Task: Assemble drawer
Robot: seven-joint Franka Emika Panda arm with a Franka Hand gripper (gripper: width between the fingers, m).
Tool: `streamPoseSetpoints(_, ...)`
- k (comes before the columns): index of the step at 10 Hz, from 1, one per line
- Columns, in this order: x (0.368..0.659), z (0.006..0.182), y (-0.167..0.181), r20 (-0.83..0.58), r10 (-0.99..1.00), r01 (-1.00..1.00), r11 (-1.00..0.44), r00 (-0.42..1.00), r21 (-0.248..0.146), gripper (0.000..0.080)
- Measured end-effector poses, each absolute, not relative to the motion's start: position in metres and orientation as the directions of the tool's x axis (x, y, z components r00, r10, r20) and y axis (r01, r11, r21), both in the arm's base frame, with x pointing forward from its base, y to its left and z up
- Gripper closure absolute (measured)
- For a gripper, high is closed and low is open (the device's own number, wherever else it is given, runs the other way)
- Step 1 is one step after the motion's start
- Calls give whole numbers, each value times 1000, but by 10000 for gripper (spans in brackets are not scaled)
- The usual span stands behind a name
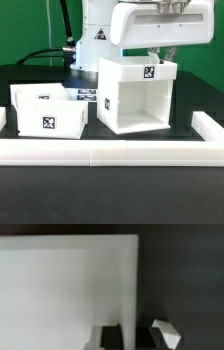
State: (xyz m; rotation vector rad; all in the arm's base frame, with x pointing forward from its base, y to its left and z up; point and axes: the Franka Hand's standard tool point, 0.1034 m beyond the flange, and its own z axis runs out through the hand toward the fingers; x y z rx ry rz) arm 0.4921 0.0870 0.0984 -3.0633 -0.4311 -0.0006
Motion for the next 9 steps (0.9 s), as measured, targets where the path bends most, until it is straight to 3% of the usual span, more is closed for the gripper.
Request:
streamPoseSetpoints(6,564,99,99,65,87,92,-993,994,-79,762)
streamPoseSetpoints(9,565,101,99,69,78,84,-993,995,-82,762)
